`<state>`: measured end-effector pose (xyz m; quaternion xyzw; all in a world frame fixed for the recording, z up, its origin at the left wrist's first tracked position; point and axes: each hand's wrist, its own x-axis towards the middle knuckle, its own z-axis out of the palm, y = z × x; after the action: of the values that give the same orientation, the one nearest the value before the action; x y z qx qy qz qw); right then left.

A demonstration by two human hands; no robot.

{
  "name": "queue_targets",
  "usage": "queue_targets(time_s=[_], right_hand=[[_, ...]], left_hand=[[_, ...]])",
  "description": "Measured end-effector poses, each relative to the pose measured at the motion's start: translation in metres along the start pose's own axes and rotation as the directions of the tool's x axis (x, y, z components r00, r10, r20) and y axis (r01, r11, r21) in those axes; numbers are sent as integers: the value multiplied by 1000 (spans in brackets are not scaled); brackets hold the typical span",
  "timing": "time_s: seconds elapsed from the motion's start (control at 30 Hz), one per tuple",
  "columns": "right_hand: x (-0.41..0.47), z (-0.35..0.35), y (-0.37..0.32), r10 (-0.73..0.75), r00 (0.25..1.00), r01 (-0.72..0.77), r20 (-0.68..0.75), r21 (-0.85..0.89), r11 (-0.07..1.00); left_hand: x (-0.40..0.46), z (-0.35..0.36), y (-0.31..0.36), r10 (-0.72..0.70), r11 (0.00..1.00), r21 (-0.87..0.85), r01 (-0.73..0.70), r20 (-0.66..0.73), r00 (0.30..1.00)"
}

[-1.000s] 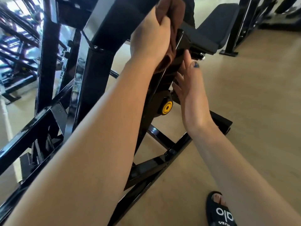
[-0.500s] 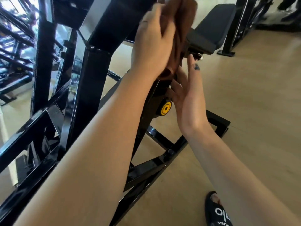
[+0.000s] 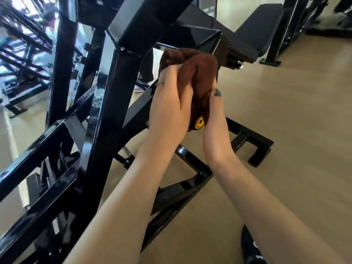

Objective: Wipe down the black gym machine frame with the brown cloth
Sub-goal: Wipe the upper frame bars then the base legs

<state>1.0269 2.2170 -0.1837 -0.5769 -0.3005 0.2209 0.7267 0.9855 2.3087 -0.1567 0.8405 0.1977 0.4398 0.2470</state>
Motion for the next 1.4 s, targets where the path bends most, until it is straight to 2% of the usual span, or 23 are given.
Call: queue_targets(time_s=[0.07,0.13,0.27,0.37,0.5,0.57,0.63,0.8,0.93,1.03,1.13,1.23,1.3,1.4], right_hand=[[-2,-1,-3,5,1000,-4,-7,42,999],[-3,-1,-5,7,1000,-7,-16,51,999],[-5,2,-7,25,999,-25,-46,5,1000],[-9,6,-3,22,999,-22,-45,1,1000],[-16,18,7,-40,997,29,-72,-144,989],[-23,24,15,-58,996,43,-67,-202,978],[-32,28,22,-57,996,37,-69,-272,962],[-47,31,27,-60,998,46,-28,-358,933],[-59,31,31,-47,999,49,15,-368,928],[-72,37,38,-40,996,66,74,-397,916],[-87,50,55,-46,994,95,98,-585,806],[-113,65,69,-138,977,210,161,-819,535],[-128,72,69,-259,923,374,284,-819,435],[-129,77,65,-377,811,577,447,-718,390]], left_hand=[[17,2,1,-136,988,-74,136,9,991],[21,0,1,-198,976,-85,199,23,980],[-17,-14,-11,-143,989,23,144,-62,988],[-71,-26,-34,-235,964,102,247,-116,965],[-142,-46,-48,-391,890,245,385,-24,920],[-162,-51,-52,-391,872,323,369,3,921],[-158,-52,-51,-417,864,314,393,9,909],[-106,-45,-46,-191,957,226,180,26,981],[-134,-44,-55,-290,948,156,278,62,955],[-185,-60,-77,-395,905,207,373,82,915],[-220,-74,-89,-472,863,229,451,48,880],[-229,-80,-85,-487,856,221,468,37,873],[-225,-90,-79,-413,875,290,388,30,910],[-213,-124,-68,-248,910,352,221,33,968]])
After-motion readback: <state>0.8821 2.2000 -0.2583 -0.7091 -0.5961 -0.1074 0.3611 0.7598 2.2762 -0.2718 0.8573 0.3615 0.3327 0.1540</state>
